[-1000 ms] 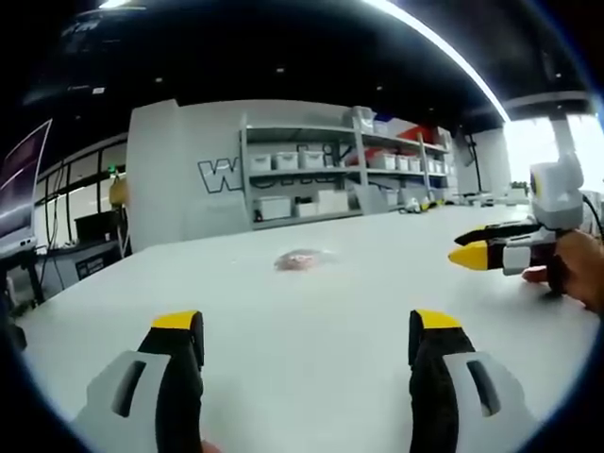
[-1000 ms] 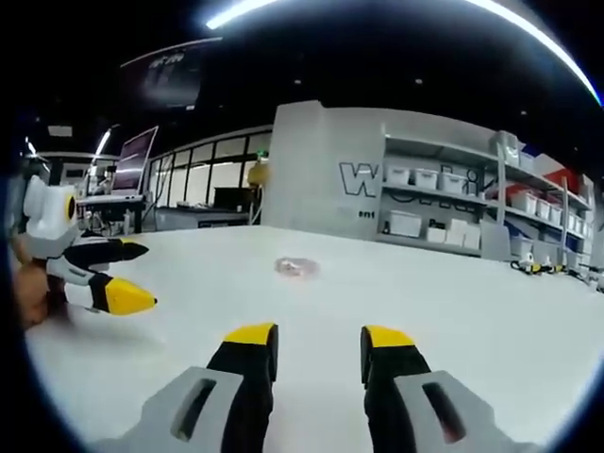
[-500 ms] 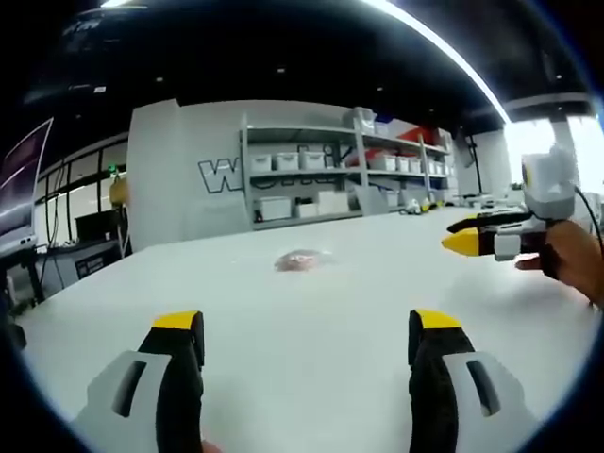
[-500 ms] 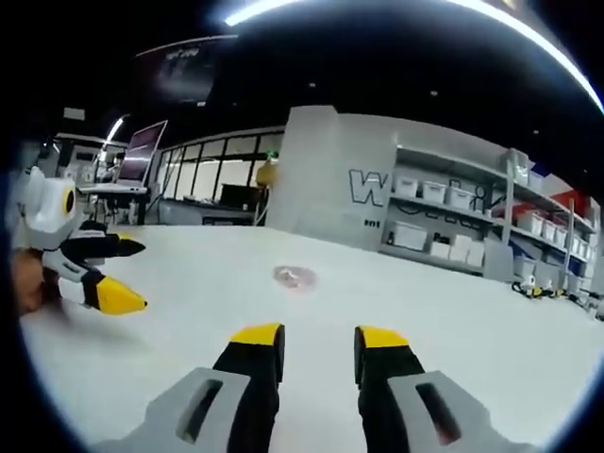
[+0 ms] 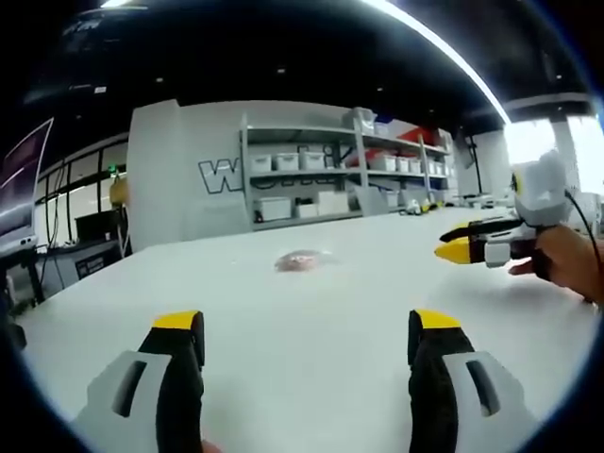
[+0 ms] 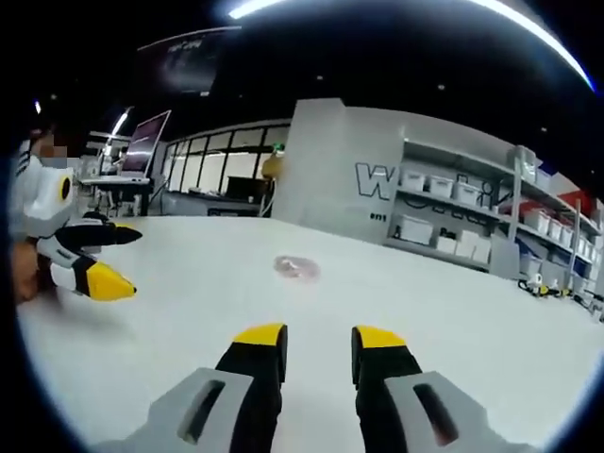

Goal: Open the resealable bag by pulling the two sides of the seal apart until the entire bag opening is separated and visibly accessible.

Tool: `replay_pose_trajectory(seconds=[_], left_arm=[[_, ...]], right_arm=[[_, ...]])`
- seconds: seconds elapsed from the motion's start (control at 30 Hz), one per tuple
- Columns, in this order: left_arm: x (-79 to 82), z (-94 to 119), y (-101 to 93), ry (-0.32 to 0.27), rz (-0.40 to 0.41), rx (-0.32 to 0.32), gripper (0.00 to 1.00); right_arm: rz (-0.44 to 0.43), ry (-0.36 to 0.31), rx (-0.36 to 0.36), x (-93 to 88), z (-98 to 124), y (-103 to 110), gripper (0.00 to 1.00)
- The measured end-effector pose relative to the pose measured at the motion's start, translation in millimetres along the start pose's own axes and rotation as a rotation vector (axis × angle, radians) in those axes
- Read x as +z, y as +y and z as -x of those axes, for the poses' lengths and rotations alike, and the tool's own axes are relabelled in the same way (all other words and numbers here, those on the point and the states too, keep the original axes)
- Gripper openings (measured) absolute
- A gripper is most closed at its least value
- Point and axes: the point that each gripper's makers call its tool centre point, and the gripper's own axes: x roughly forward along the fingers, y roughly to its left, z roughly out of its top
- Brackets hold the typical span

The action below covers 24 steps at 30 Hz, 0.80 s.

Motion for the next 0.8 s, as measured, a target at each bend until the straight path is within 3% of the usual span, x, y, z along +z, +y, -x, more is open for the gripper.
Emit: replay_pose_trajectory(seconds=[0.27, 0.33, 0.37, 0.43, 0.53, 0.8], left_arm=[[0.4, 0, -0.1, -0.002, 0.003, -0.002, 0.89], [0.7, 1, 0.0, -0.003, 0.005, -0.002, 0.89], [0.9, 1, 0.3, -0.005, 0.007, -0.001, 0.89], [1.3, 1, 1.0, -0.008, 0.011, 0.001, 0.89], [1.4, 1, 0.1, -0.008, 0.011, 0.0, 0.88], [1.2, 2, -0.2, -0.008, 0.01, 0.001, 0.88]], right_arm=[[0.007, 0.011, 0.008, -3.6, -10, -7, 0.24], [-0.013, 0.01, 0.009, -5.9, -16, -11, 0.24], [-0.067, 0.002, 0.0, -8.7, -14, -11, 0.24], [-0.059, 0.002, -0.028, -11.7, -11, -17, 0.23], [-0.066, -0.029, -0.038, -5.5, -9, -19, 0.23], [-0.058, -0.028, -0.034, -5.0, -12, -20, 0.23]])
